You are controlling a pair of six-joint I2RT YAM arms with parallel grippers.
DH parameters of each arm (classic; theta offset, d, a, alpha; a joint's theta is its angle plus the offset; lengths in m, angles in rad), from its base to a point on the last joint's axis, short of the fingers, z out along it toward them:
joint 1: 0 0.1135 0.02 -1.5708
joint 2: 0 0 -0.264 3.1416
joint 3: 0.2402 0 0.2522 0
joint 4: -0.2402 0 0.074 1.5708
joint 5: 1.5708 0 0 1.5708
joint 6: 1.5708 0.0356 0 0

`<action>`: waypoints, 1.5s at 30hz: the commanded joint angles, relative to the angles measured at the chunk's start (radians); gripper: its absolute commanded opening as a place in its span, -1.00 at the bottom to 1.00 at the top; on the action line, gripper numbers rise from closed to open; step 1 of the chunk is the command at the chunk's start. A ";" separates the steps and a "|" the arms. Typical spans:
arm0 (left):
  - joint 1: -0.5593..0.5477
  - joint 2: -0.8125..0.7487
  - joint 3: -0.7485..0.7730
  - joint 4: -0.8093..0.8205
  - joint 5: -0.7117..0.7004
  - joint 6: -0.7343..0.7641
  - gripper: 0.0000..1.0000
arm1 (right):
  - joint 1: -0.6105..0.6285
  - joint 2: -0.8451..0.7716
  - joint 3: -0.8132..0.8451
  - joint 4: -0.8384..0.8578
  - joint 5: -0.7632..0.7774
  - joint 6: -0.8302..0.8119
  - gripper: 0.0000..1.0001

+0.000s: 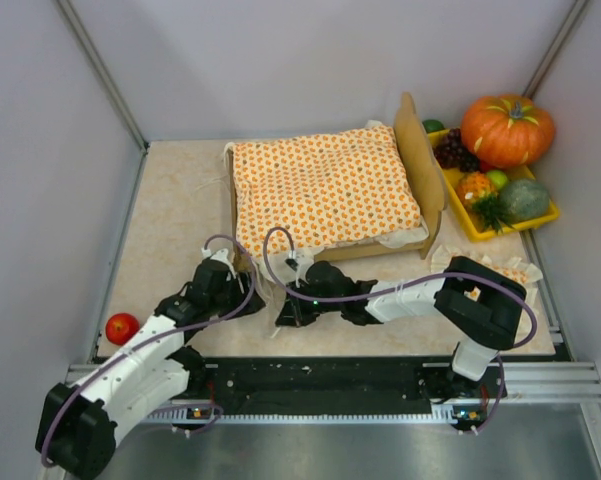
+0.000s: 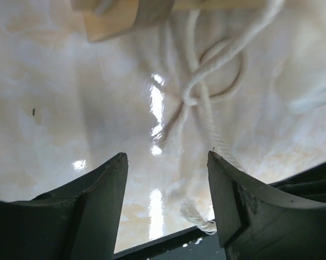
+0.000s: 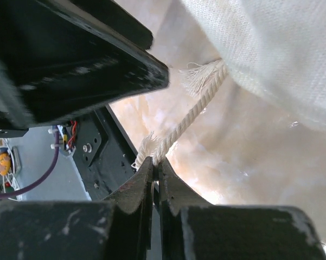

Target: Set up the pet bed

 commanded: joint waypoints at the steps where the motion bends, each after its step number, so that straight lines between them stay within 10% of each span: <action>1: -0.004 -0.125 0.089 -0.077 -0.093 -0.043 0.35 | -0.020 -0.025 0.006 0.030 0.010 0.031 -0.96; 9: -0.004 -0.318 0.041 -0.138 0.029 -0.173 0.52 | -0.068 0.029 -0.025 0.234 0.008 0.195 -1.00; 21: -0.004 -0.464 -0.042 -0.172 0.140 -0.292 0.26 | -0.066 0.058 -0.087 0.397 0.137 0.336 -1.00; 45: -0.004 -0.329 -0.150 0.119 0.095 -0.348 0.01 | -0.068 0.099 -0.080 0.483 0.116 0.384 -1.00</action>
